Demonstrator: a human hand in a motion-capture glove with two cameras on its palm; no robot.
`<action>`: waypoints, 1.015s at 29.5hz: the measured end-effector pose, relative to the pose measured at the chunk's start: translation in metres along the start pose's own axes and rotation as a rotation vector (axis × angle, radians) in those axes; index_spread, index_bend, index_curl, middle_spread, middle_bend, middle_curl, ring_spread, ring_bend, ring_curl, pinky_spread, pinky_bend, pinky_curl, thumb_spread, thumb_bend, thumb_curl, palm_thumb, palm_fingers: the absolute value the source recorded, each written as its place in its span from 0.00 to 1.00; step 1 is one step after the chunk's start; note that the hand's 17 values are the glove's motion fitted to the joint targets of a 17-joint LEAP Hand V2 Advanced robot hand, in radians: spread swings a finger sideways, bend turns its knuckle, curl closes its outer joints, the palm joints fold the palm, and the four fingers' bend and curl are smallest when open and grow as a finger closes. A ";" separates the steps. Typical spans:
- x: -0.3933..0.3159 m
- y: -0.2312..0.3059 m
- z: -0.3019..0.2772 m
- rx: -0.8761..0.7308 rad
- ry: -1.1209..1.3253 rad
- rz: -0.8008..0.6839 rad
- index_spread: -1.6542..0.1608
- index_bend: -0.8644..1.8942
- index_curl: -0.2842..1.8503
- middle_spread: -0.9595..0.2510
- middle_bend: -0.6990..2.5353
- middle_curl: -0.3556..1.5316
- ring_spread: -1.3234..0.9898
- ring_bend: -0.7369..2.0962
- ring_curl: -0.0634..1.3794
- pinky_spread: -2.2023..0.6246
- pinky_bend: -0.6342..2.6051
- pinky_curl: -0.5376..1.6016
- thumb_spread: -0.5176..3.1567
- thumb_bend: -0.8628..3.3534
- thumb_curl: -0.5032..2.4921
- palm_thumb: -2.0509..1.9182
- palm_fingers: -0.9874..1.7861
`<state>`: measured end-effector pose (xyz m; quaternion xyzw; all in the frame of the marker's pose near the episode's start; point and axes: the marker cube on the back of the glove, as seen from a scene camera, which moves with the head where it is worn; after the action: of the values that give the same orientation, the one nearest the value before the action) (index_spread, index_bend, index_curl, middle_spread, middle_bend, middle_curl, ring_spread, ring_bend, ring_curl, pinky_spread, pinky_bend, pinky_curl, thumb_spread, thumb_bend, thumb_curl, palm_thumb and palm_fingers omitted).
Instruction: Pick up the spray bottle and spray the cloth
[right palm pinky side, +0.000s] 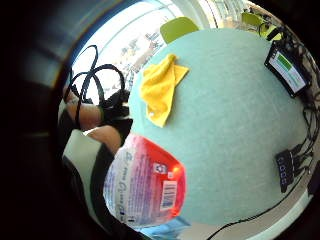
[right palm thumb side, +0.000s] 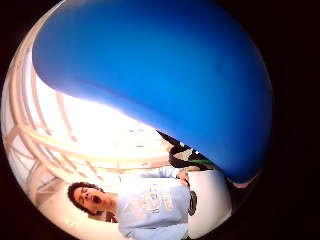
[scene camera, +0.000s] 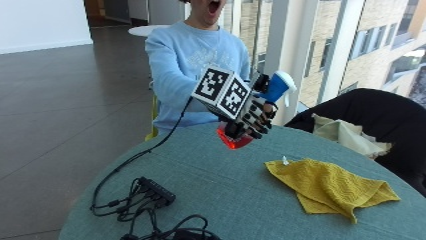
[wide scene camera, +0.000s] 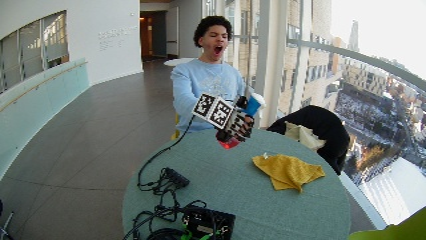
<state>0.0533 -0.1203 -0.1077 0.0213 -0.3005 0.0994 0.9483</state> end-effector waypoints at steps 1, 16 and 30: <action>-0.001 -0.005 0.004 -0.021 0.002 0.008 0.81 0.36 0.31 0.73 0.32 0.45 0.54 0.46 0.32 0.81 0.26 0.41 0.30 0.20 0.40 0.74 0.78; -0.009 -0.050 0.045 -0.245 -0.004 0.128 0.81 0.36 0.31 0.73 0.33 0.45 0.55 0.48 0.32 0.81 0.27 0.42 0.31 0.20 0.40 0.74 0.78; -0.001 -0.056 0.061 -0.291 0.021 0.172 0.82 0.36 0.31 0.73 0.33 0.45 0.55 0.48 0.32 0.81 0.27 0.42 0.32 0.20 0.40 0.74 0.78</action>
<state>0.0295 -0.1819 -0.0577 -0.1432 -0.3025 0.1356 0.9325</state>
